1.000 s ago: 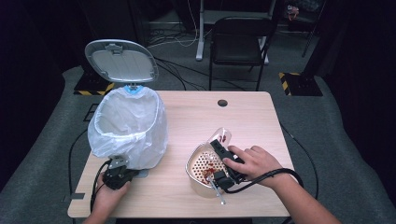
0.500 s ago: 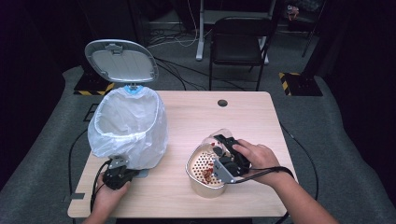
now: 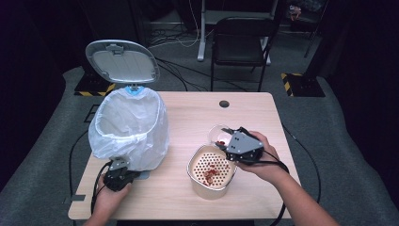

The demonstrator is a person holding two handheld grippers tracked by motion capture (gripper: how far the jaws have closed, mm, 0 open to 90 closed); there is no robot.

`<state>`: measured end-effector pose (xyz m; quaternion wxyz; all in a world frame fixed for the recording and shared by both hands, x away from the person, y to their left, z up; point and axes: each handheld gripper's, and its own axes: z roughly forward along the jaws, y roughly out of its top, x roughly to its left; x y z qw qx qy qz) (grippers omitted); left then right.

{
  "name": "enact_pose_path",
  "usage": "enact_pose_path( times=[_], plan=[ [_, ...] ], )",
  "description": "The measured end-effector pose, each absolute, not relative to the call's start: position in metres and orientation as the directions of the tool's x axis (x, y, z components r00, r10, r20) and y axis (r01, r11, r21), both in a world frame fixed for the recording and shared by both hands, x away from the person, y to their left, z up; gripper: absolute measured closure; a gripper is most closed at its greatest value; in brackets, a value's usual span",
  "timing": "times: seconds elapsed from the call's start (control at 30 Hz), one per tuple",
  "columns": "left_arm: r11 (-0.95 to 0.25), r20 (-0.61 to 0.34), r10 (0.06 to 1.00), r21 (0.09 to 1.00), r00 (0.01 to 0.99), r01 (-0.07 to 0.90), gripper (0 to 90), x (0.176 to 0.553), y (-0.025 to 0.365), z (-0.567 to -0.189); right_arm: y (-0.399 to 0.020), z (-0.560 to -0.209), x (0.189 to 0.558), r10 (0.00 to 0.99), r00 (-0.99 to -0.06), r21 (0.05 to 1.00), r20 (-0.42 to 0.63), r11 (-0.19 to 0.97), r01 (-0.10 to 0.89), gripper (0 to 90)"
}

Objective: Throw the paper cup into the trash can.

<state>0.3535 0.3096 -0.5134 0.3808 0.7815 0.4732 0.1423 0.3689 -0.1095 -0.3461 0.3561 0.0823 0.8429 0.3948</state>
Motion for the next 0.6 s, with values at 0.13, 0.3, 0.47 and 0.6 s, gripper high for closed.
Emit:
enact_pose_path(
  times=[0.13,0.3,0.47,0.6],
  plan=[
    [-0.262,-0.139,0.848,0.73,0.511,0.632,90.0,0.353,0.31,-0.513,-0.116,-0.342,0.377,0.47,-0.778,0.801,-0.417,0.594,-0.071,50.6],
    [-0.261,-0.139,0.848,0.73,0.511,0.632,90.0,0.353,0.31,-0.513,-0.122,-0.34,0.385,0.508,-0.808,0.852,-0.299,0.523,0.014,50.6],
    [-0.26,-0.14,0.848,0.73,0.511,0.632,90.0,0.353,0.31,-0.513,-0.124,-0.336,0.39,0.532,-0.826,0.888,-0.188,0.45,0.088,50.7],
    [-0.261,-0.139,0.848,0.729,0.511,0.632,90.0,0.353,0.31,-0.513,-0.122,-0.33,0.396,0.539,-0.832,0.895,-0.129,0.424,0.136,50.7]
  ],
)
